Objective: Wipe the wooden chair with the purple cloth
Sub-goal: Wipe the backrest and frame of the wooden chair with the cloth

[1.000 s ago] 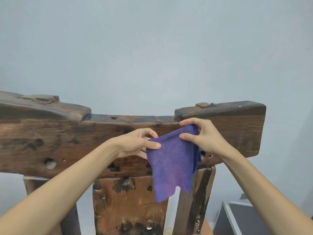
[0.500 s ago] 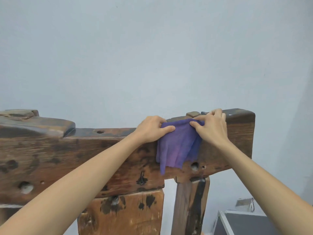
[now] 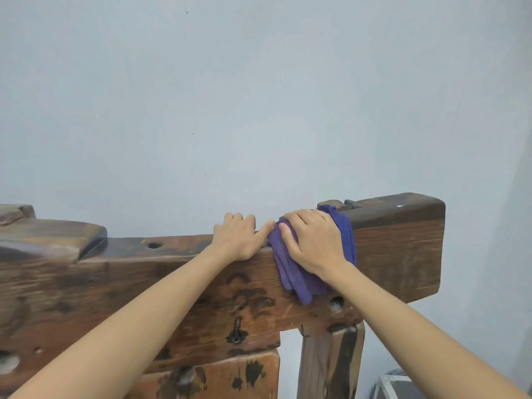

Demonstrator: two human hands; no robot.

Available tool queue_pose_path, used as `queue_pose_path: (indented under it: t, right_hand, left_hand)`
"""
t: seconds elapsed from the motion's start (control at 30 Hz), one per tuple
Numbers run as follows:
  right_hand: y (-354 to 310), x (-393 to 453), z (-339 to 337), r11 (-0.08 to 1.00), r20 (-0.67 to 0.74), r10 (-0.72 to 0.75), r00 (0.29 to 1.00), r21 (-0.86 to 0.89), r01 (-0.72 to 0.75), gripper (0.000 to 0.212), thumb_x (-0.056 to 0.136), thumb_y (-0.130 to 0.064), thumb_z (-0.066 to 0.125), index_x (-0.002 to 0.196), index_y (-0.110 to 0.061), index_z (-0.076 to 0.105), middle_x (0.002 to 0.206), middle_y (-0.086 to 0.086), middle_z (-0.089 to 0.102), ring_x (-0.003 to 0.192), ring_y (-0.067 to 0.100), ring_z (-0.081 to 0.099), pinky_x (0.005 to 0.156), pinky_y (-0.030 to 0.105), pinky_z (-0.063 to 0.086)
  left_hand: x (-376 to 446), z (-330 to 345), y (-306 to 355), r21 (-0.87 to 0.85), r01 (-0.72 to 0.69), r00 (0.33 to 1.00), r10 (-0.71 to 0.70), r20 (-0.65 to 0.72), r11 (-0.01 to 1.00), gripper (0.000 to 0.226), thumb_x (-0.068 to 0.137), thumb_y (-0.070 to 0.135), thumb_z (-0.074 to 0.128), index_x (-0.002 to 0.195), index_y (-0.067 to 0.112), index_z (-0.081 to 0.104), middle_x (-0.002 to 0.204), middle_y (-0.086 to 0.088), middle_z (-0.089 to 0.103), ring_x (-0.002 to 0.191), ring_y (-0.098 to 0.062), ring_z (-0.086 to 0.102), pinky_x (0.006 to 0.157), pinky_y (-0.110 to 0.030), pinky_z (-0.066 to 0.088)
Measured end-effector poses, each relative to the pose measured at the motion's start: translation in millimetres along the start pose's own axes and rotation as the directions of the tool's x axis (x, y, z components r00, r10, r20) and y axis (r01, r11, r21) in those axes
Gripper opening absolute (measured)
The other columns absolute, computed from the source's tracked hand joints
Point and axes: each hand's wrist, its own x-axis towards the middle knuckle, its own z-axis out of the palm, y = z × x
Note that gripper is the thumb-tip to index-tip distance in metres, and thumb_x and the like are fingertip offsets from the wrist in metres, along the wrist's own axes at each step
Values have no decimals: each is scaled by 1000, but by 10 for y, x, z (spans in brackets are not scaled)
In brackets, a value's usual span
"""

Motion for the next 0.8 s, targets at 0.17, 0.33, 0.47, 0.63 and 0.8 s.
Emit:
queue_pose_path:
  t: [0.17, 0.33, 0.47, 0.63, 0.8]
  right_hand:
    - [303, 343, -71, 999, 337, 42, 940, -36, -32, 58, 93, -67, 21, 118, -43, 67, 120, -18, 72, 109, 14, 67, 72, 33, 45]
    - [654, 832, 7, 978, 757, 158, 634, -30, -208, 56, 101, -63, 17, 149, -49, 42, 163, -3, 37, 154, 24, 25, 119, 48, 24]
    - [825, 887, 7, 950, 747, 276, 605, -119, -287, 59, 105, -53, 17, 155, -30, 39, 163, 2, 36, 152, 27, 26, 120, 50, 24]
    - [799, 288, -135, 967, 241, 254, 937, -53, -248, 49, 99, -46, 28, 111, -26, 71, 117, 1, 71, 114, 24, 62, 95, 38, 43]
    - [864, -162, -167, 983, 23, 172, 985, 59, -173, 42, 104, -40, 36, 128, -23, 67, 136, -3, 65, 136, 20, 52, 117, 42, 32]
  left_hand:
    - [108, 87, -63, 62, 83, 989, -90, 121, 995, 66, 94, 66, 13, 118, 20, 53, 129, -11, 64, 118, -34, 57, 99, -49, 40]
    - [102, 43, -86, 79, 100, 985, -110, 135, 992, 52, 88, 66, 27, 106, 24, 52, 118, -5, 67, 106, -30, 58, 95, -48, 40]
    - [77, 1, -72, 51, 113, 983, -119, 143, 992, 49, 88, 64, 32, 106, 24, 55, 115, -4, 67, 100, -28, 56, 94, -47, 41]
    - [84, 9, -68, 44, 147, 975, -152, 164, 988, 47, 92, 59, 30, 106, 23, 55, 116, -4, 66, 104, -29, 58, 94, -45, 42]
    - [232, -23, 641, -185, 10, 998, 1, 60, 983, 41, 102, 40, 24, 121, 13, 49, 126, -16, 58, 111, -38, 54, 91, -43, 43]
